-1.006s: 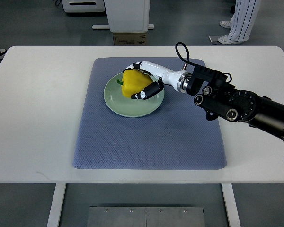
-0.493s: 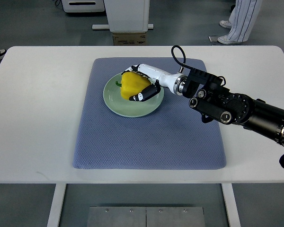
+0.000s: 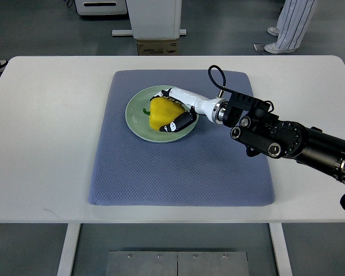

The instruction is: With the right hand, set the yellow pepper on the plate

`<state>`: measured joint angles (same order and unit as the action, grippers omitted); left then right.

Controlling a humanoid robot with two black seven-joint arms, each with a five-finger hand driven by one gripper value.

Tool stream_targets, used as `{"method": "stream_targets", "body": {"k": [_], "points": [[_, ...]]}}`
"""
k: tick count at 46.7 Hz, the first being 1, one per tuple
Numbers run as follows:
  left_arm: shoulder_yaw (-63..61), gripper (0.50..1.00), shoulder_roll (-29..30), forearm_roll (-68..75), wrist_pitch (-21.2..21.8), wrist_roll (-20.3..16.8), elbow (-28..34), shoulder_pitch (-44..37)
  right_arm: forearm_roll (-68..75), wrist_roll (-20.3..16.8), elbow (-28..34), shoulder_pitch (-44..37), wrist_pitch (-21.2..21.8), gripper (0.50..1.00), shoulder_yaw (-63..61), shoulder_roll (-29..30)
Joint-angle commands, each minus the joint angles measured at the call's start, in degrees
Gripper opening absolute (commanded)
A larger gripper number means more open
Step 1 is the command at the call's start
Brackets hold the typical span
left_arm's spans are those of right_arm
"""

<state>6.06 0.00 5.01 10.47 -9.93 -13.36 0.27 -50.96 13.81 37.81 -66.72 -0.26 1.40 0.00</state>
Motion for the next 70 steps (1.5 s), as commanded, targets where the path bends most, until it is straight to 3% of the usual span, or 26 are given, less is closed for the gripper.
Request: {"method": "stream_targets", "body": {"k": [1, 4, 8, 48, 70], "points": [[0.0, 1.0, 0.0, 0.0, -0.01, 0.0, 0.0, 0.0, 0.16, -0.01, -0.11, 0.1, -0.01, 0.627, -0.08, 0.0], [0.0, 1.0, 0.0, 0.0, -0.01, 0.0, 0.0, 0.0, 0.69, 0.08, -0.28, 0.18, -0.44, 0.748, -0.26, 0.0], [0.0, 1.0, 0.0, 0.0, -0.01, 0.0, 0.0, 0.0, 0.86, 0.08, -0.28, 0.36, -1.41, 0.993, -0.34, 0.0], [0.0, 1.0, 0.0, 0.0, -0.01, 0.0, 0.0, 0.0, 9.12, -0.1, 0.07, 0.36, -1.59, 1.0, -7.28, 0.0], [0.0, 1.0, 0.0, 0.0, -0.01, 0.0, 0.0, 0.0, 11.15, -2.12, 0.07, 8.71, -1.59, 0.998, -30.13, -9.4]]}}
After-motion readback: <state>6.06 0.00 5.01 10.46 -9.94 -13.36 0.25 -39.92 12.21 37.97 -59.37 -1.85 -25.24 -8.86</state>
